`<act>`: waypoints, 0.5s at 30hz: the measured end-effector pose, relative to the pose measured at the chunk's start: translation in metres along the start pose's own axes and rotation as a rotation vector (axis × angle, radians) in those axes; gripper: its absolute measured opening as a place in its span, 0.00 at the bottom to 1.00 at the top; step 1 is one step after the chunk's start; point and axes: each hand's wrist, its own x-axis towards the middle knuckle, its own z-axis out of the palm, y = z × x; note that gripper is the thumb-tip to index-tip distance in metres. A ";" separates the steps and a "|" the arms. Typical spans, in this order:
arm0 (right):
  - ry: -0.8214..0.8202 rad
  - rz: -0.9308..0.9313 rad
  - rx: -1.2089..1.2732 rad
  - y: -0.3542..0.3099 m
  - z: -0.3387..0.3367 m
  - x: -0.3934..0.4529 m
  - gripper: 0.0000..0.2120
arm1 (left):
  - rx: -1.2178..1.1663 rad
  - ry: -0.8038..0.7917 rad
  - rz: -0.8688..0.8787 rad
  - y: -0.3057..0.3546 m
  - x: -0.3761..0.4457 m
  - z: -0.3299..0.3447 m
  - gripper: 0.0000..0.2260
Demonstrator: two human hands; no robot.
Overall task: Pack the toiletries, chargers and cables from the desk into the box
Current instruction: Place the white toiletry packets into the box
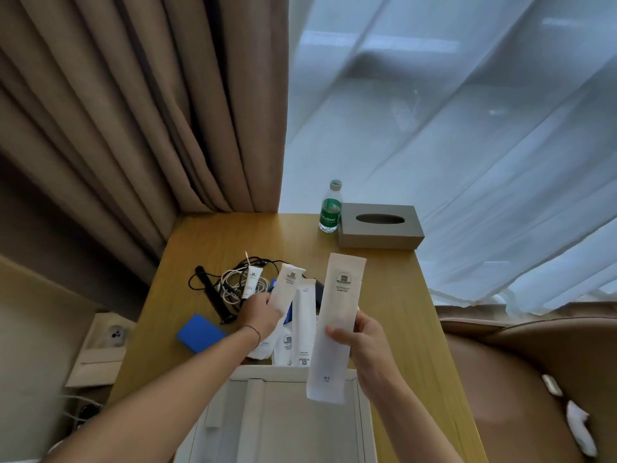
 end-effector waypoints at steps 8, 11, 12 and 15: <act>-0.019 -0.078 -0.066 -0.004 0.015 -0.037 0.14 | -0.470 0.263 0.196 0.030 -0.048 -0.057 0.10; -0.029 -0.088 -0.107 0.005 0.017 -0.051 0.14 | -0.606 0.309 0.213 0.031 -0.078 -0.076 0.07; -0.036 -0.078 -0.121 0.010 0.017 -0.056 0.12 | -0.653 0.317 0.209 0.028 -0.088 -0.082 0.06; -0.050 -0.030 -0.176 0.030 0.021 -0.069 0.09 | -0.758 0.334 0.181 0.014 -0.114 -0.094 0.07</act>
